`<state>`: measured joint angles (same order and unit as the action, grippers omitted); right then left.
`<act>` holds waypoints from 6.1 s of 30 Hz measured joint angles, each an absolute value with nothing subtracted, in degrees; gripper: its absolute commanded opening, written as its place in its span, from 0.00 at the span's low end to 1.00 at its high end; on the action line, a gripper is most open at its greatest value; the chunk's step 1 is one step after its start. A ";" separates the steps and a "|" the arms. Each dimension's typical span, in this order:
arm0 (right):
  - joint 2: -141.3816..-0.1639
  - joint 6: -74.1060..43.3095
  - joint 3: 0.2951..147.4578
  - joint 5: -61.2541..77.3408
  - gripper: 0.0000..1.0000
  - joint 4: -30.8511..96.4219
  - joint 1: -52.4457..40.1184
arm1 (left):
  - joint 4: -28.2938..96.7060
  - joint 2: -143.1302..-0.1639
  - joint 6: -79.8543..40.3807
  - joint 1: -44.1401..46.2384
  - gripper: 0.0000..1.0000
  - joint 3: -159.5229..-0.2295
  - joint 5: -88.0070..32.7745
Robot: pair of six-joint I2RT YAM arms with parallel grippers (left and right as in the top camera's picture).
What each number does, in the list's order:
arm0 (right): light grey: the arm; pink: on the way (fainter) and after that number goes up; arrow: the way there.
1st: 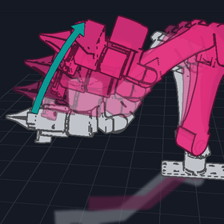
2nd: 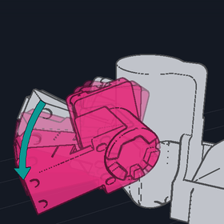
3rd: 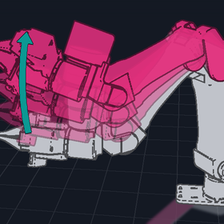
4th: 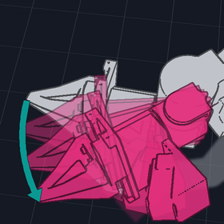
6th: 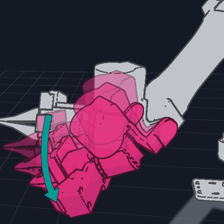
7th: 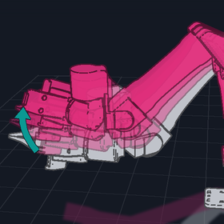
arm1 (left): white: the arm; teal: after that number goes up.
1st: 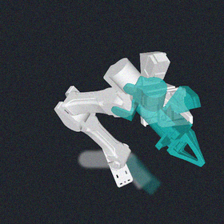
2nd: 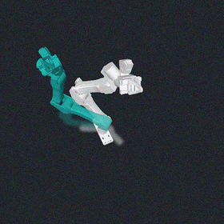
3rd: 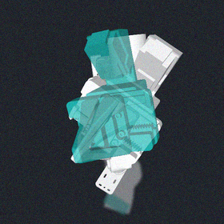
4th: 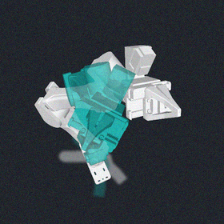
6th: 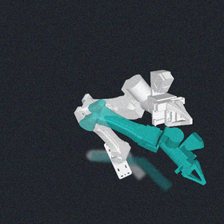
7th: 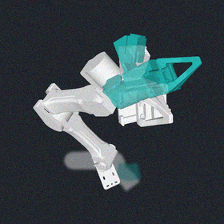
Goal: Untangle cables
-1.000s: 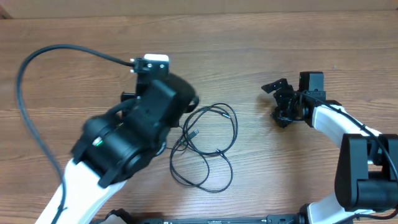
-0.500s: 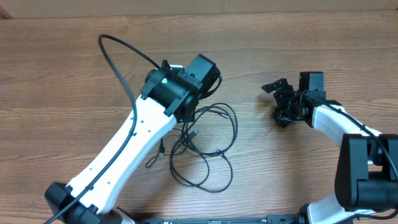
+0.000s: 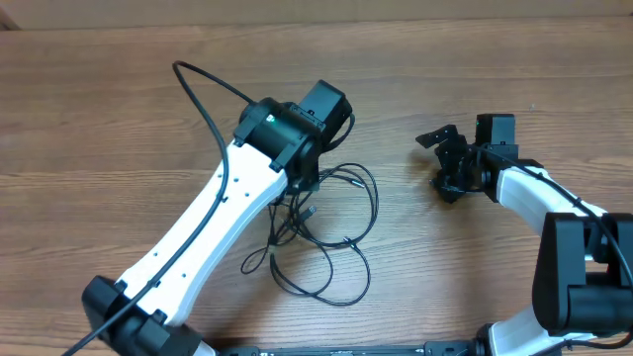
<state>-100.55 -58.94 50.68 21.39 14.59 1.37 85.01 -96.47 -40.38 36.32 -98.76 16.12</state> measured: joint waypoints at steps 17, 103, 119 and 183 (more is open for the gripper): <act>-100.55 -58.96 50.68 21.41 1.00 14.59 1.37 | 72.95 -59.07 -39.42 36.34 0.05 -98.85 17.39; -104.12 -22.65 47.44 75.05 0.78 39.44 -21.89 | 76.23 -45.93 -35.90 36.34 0.05 -97.21 20.10; -104.12 -40.75 47.40 78.65 0.77 24.32 -24.14 | 74.54 -46.06 -36.05 36.34 0.04 -97.17 20.10; -104.16 -89.54 47.11 47.20 0.04 -20.43 -45.15 | 76.29 -46.15 -36.03 36.34 0.05 -96.97 19.92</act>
<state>-104.16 -89.54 47.11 47.20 -20.43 -45.15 76.29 -46.15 -36.03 36.34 -96.97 19.92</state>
